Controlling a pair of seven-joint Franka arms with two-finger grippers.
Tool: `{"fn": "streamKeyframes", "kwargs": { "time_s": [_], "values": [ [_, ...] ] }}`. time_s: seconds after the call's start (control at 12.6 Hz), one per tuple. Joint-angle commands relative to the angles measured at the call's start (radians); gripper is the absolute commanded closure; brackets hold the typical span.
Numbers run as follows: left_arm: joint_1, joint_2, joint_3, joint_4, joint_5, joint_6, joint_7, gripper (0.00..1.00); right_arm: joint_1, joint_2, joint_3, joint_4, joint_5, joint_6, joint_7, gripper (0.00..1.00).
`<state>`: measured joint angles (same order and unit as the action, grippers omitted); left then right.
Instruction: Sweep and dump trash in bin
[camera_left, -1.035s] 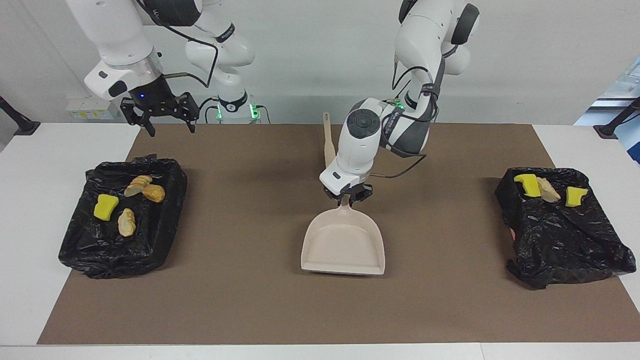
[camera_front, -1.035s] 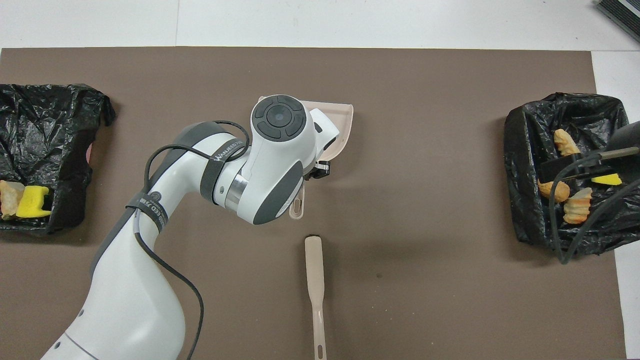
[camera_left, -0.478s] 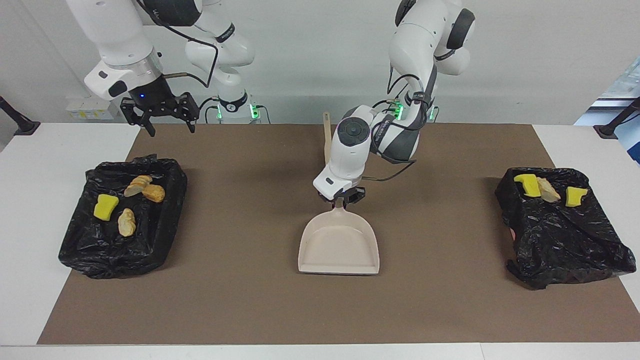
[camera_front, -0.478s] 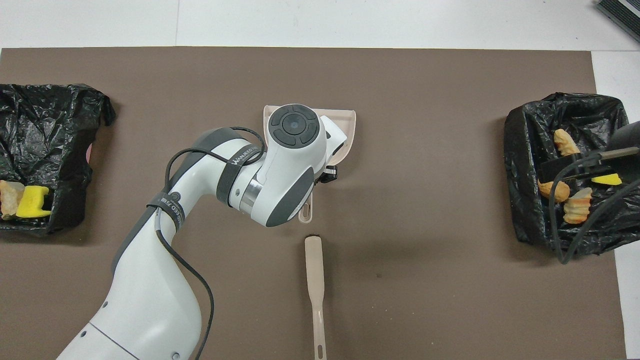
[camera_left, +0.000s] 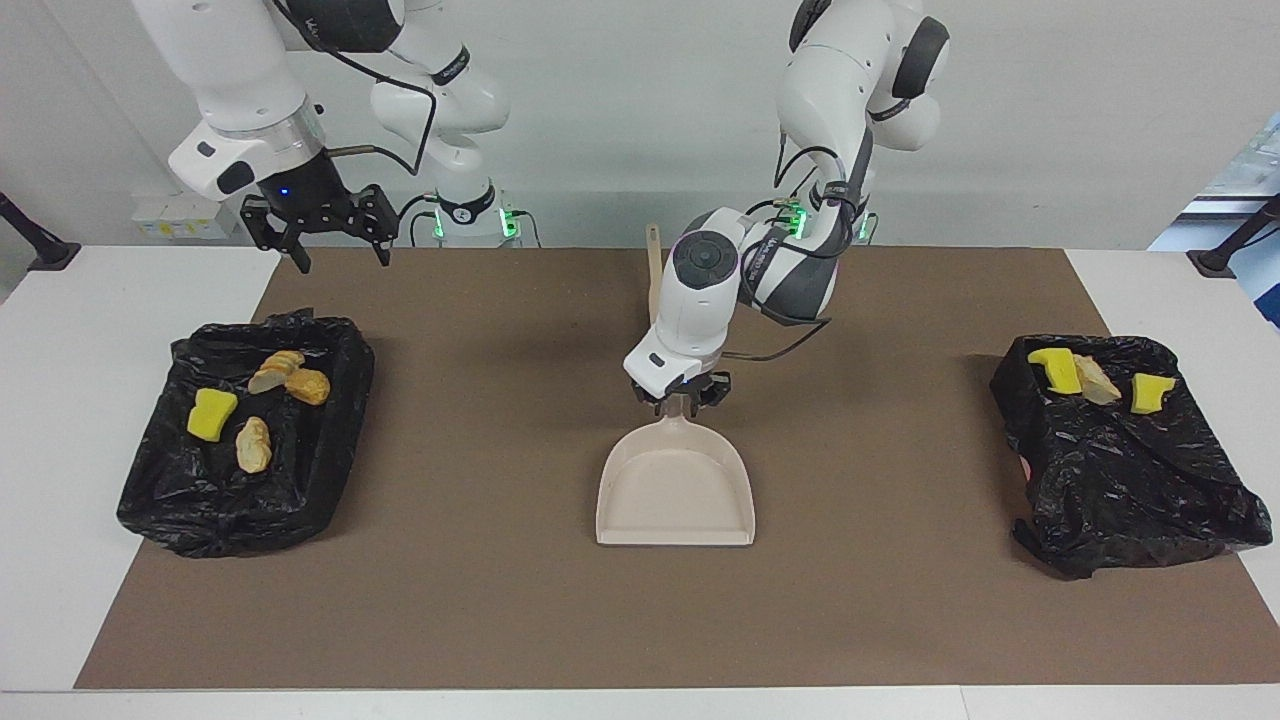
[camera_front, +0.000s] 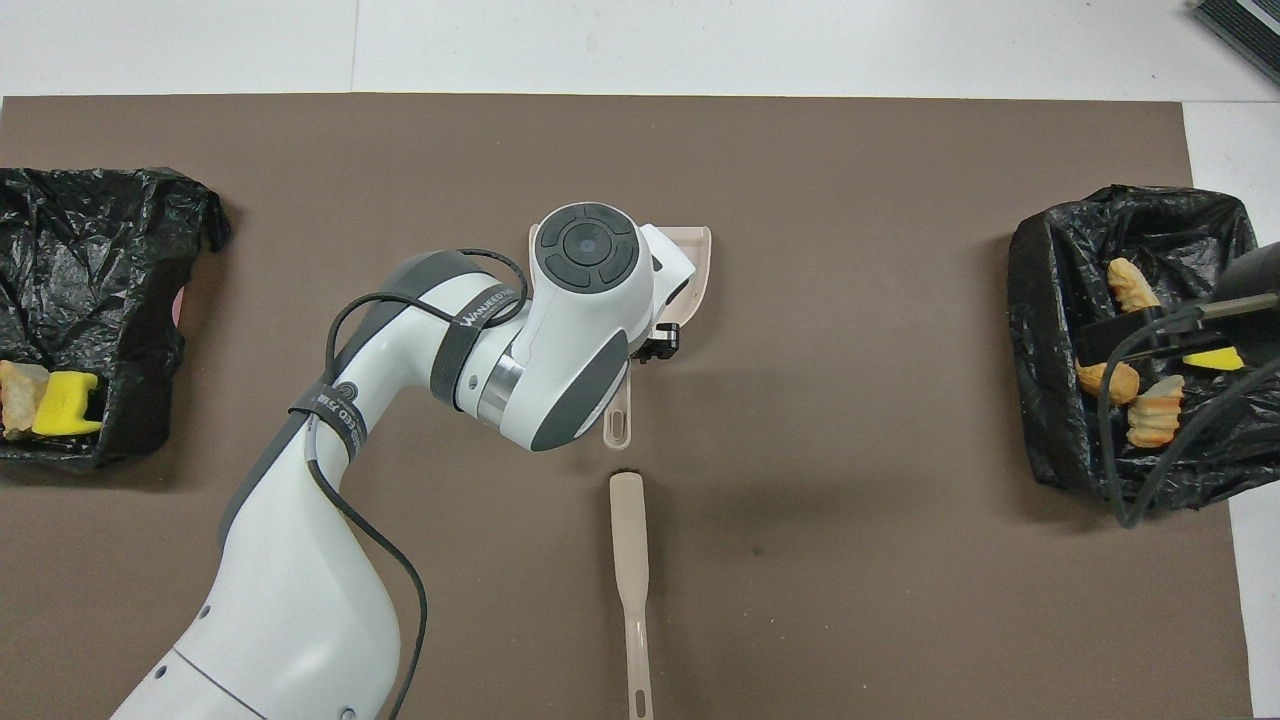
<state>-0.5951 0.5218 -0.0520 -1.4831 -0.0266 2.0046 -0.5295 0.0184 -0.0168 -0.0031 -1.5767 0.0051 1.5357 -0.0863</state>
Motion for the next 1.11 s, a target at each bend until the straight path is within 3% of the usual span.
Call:
{"fn": "streamKeyframes", "kwargs": {
  "time_s": [0.0, 0.32, 0.56, 0.8, 1.04],
  "values": [
    [0.014, -0.072, 0.020, -0.021, 0.054, -0.021, -0.001, 0.00, -0.011, -0.003, 0.009, 0.000, -0.005, 0.009, 0.003, 0.00],
    [0.136, -0.247, 0.031, -0.158, 0.132, -0.075, 0.019, 0.00, -0.011, -0.003, 0.009, 0.000, -0.005, 0.011, 0.003, 0.00],
    [0.269, -0.438, 0.031, -0.271, 0.136, -0.087, 0.233, 0.00, -0.011, -0.003, 0.009, 0.000, -0.005, 0.011, 0.003, 0.00],
    [0.362, -0.552, 0.034, -0.256, 0.131, -0.228, 0.344, 0.00, -0.011, -0.005, 0.009, -0.002, -0.005, 0.007, 0.003, 0.00],
    [0.426, -0.588, 0.043, -0.183, 0.113, -0.340, 0.481, 0.00, -0.011, -0.005, 0.009, -0.002, -0.004, 0.006, 0.002, 0.00]
  ]
}}
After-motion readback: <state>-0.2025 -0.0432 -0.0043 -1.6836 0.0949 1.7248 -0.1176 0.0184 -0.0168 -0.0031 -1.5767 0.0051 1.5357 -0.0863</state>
